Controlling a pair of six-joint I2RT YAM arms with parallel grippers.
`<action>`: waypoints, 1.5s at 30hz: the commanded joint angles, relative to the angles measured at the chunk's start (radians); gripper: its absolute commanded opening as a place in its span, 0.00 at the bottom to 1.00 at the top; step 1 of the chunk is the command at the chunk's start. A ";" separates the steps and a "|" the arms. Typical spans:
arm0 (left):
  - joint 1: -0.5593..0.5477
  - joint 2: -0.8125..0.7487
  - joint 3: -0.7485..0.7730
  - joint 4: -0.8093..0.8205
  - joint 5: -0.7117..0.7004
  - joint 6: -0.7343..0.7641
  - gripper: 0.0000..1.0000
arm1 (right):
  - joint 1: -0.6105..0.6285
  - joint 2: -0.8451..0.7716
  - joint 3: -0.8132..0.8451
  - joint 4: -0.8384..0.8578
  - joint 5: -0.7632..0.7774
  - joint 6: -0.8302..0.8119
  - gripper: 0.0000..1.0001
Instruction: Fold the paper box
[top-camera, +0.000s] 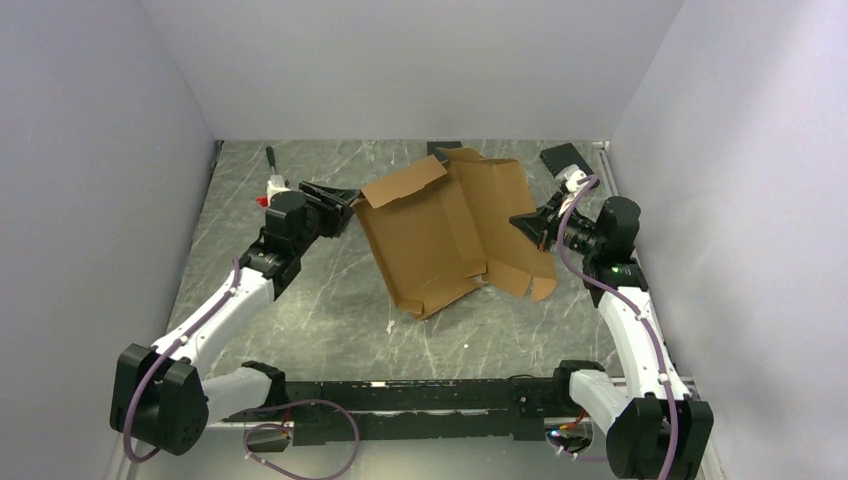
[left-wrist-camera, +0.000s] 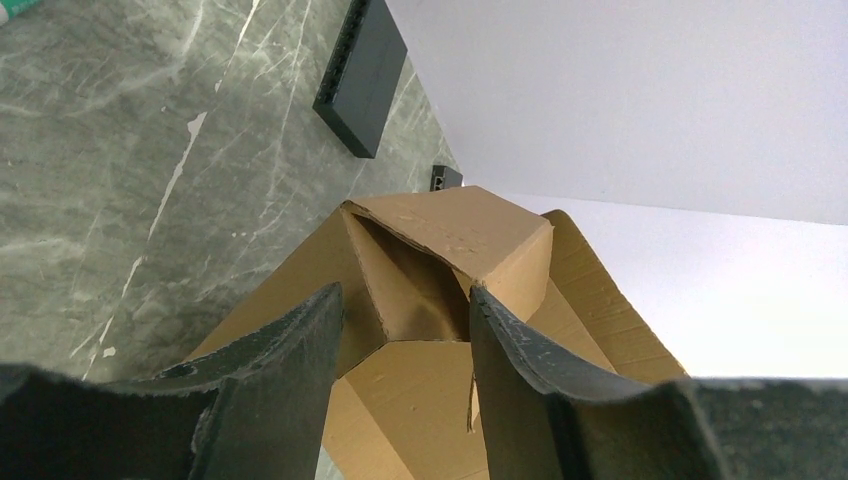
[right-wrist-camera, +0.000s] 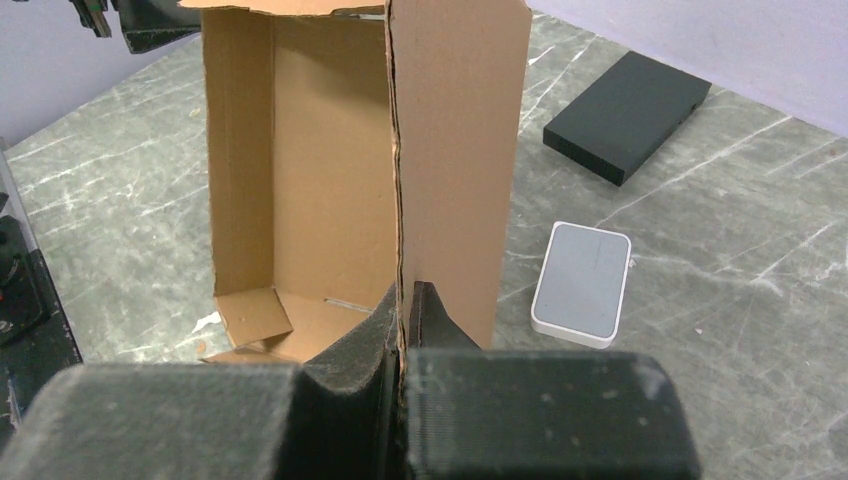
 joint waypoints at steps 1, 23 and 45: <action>-0.006 -0.052 -0.031 0.070 -0.035 -0.017 0.54 | 0.006 0.005 0.021 -0.007 0.003 -0.023 0.00; -0.006 -0.002 -0.054 0.252 0.012 0.042 0.59 | 0.013 0.015 0.019 -0.010 0.008 -0.032 0.00; -0.006 0.061 -0.012 0.325 0.034 0.083 0.63 | 0.023 0.021 0.019 -0.014 0.007 -0.044 0.00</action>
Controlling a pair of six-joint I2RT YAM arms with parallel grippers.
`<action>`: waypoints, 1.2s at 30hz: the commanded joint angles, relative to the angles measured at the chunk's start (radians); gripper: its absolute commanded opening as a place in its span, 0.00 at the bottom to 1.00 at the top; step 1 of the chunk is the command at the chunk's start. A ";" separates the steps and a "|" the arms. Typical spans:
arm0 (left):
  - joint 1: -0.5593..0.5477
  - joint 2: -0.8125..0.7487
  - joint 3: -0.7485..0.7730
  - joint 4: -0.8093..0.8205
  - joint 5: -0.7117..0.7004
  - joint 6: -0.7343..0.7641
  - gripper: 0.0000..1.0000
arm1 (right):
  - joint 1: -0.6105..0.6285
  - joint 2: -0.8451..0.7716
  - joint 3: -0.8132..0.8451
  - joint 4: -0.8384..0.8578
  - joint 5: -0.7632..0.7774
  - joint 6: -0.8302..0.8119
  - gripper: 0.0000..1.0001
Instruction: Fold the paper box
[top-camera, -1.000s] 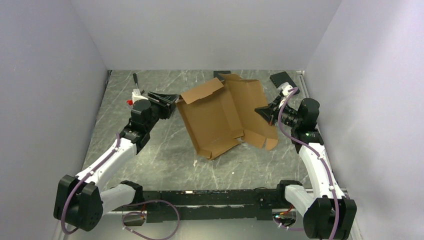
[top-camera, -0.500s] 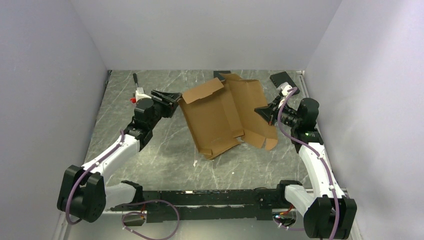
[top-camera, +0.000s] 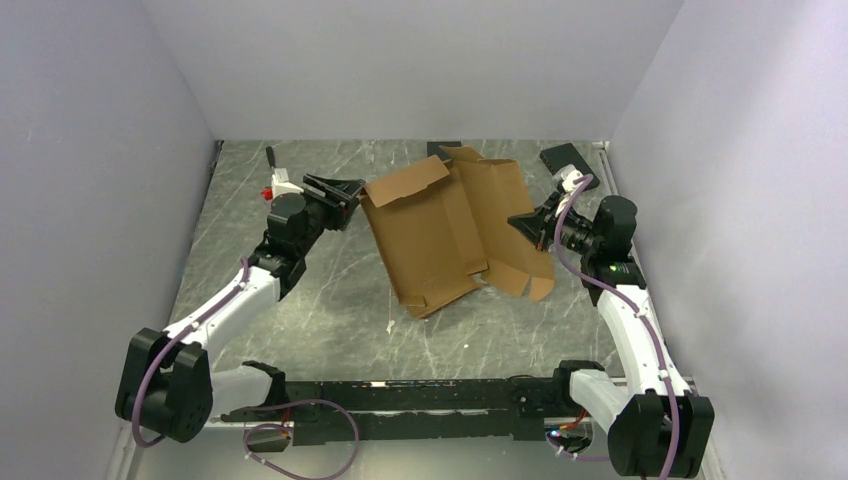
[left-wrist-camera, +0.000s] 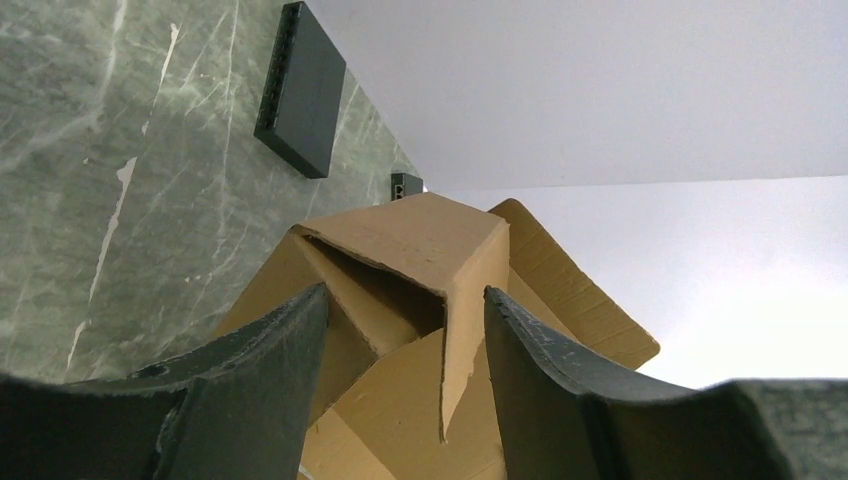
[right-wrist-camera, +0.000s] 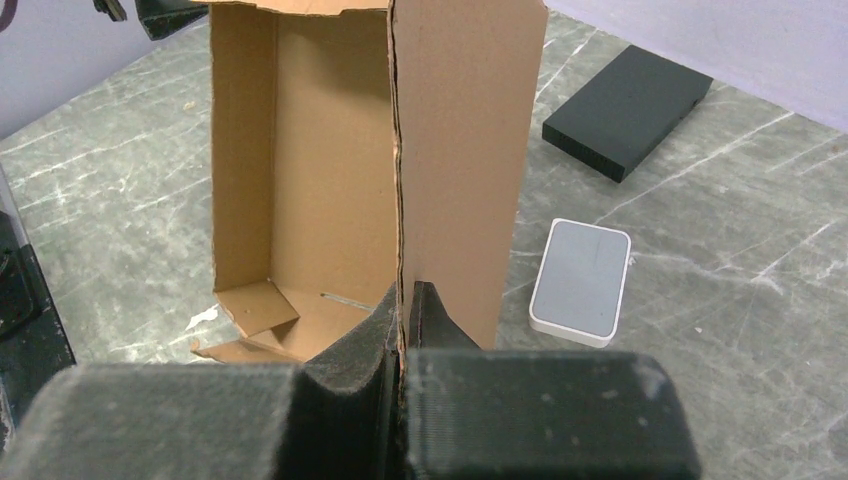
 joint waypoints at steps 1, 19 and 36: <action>-0.005 0.017 0.061 0.059 0.007 0.035 0.64 | 0.008 0.005 0.019 -0.014 -0.009 -0.028 0.00; -0.004 0.051 0.079 0.048 0.012 0.067 0.64 | 0.006 -0.024 0.026 0.008 -0.168 -0.002 0.00; 0.008 0.053 0.060 0.063 0.047 0.065 0.65 | -0.007 -0.051 0.044 -0.017 -0.272 -0.023 0.00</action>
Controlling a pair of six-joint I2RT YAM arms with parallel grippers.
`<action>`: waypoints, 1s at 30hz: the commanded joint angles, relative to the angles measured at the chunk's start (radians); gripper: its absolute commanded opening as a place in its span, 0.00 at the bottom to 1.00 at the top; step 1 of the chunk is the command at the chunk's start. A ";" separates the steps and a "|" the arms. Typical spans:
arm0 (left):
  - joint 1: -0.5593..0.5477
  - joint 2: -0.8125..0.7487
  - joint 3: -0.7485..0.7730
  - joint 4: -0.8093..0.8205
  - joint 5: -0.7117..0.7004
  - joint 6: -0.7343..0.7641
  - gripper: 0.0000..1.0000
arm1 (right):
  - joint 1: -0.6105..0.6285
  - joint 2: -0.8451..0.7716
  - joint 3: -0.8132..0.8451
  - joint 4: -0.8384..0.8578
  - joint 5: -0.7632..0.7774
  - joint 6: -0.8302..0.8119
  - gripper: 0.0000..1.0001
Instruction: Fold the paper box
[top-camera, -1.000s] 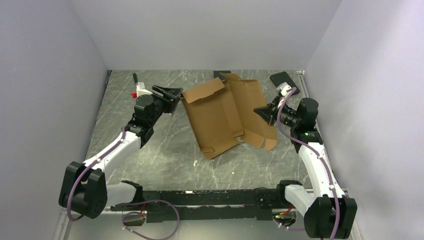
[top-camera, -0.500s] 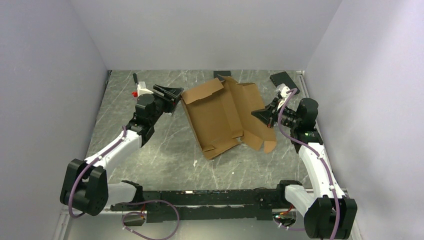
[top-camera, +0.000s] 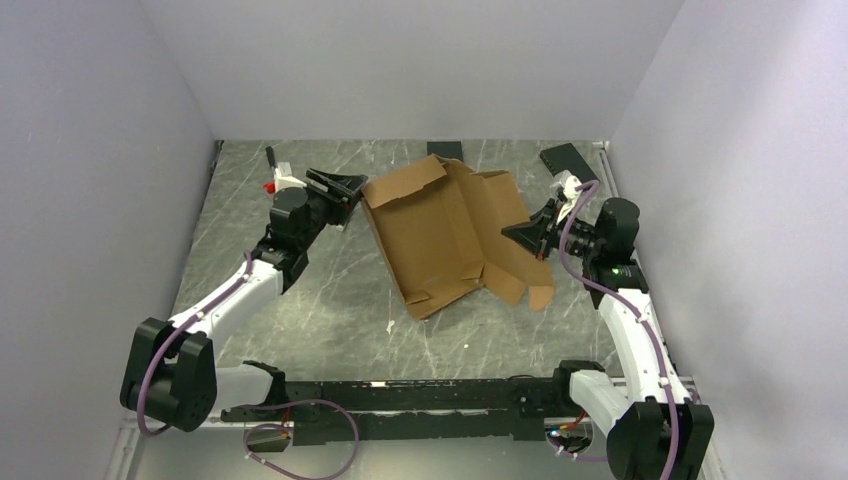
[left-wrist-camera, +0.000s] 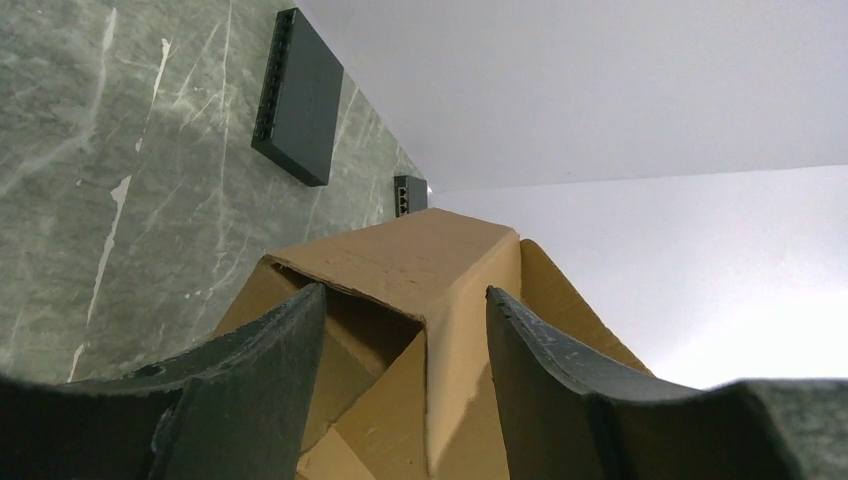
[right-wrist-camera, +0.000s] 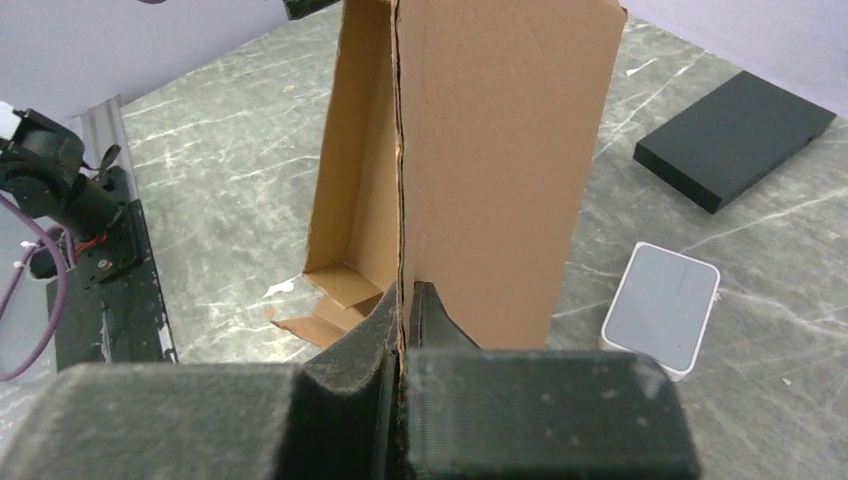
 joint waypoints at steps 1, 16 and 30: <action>0.004 0.002 0.019 0.045 0.038 0.027 0.65 | 0.002 -0.024 0.043 0.017 -0.091 -0.023 0.00; 0.011 0.039 0.045 0.029 0.112 0.055 0.65 | 0.000 -0.017 0.048 0.029 -0.008 0.031 0.00; 0.034 0.066 0.075 -0.009 0.200 0.095 0.64 | -0.001 -0.019 0.034 0.080 -0.064 0.103 0.00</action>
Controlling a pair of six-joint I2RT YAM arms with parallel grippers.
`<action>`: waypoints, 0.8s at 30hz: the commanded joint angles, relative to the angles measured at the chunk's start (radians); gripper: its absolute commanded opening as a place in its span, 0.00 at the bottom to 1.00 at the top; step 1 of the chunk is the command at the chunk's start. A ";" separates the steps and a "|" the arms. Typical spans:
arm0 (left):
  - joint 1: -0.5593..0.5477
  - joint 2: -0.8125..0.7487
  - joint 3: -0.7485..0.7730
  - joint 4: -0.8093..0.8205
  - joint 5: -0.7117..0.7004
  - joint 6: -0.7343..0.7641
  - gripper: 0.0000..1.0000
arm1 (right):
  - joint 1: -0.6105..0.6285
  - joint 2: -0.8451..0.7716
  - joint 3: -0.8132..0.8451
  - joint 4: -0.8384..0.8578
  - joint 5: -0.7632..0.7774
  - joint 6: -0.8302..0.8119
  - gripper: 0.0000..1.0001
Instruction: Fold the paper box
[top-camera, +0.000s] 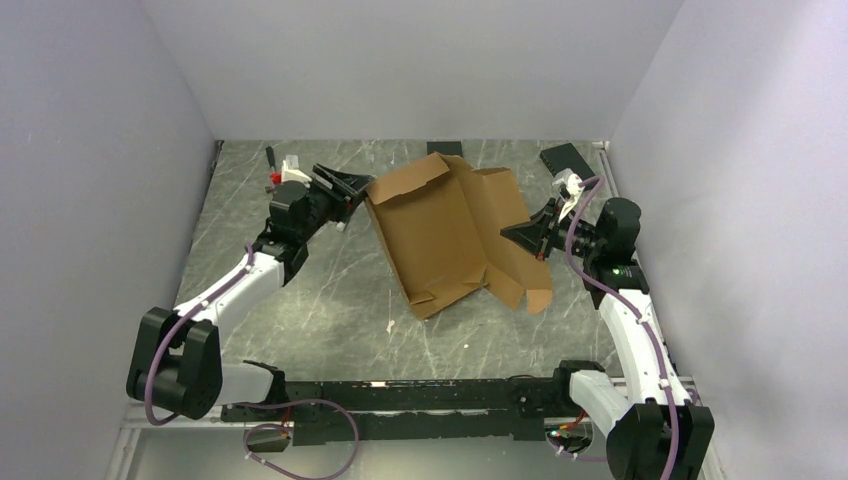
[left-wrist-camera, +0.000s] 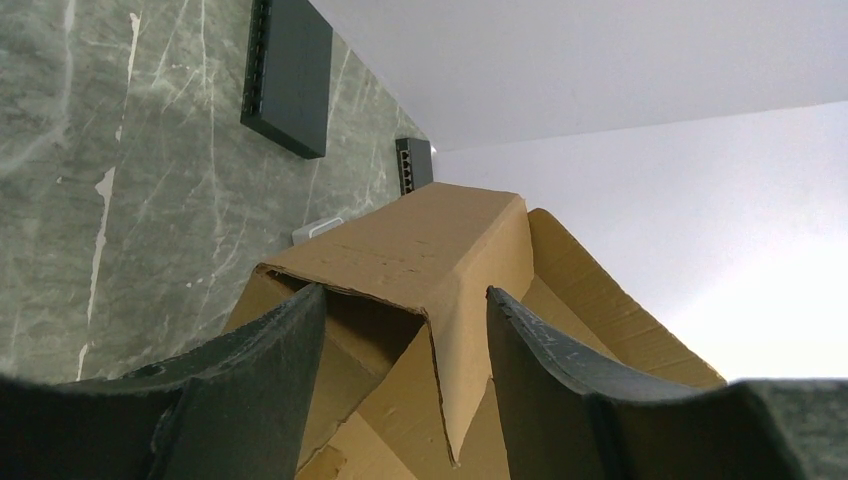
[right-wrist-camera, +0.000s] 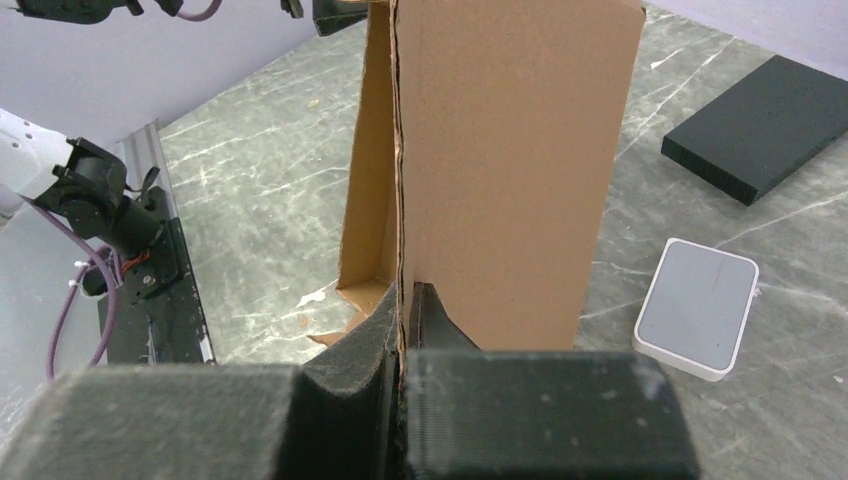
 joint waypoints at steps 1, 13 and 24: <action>0.007 0.016 0.047 -0.032 0.070 0.040 0.64 | -0.002 -0.010 0.032 0.065 -0.030 0.005 0.00; 0.016 0.061 0.139 -0.147 0.148 0.131 0.63 | -0.002 -0.011 0.032 0.063 -0.058 -0.005 0.00; 0.027 0.079 0.191 -0.236 0.173 0.222 0.62 | -0.002 -0.011 0.056 0.002 0.020 -0.054 0.00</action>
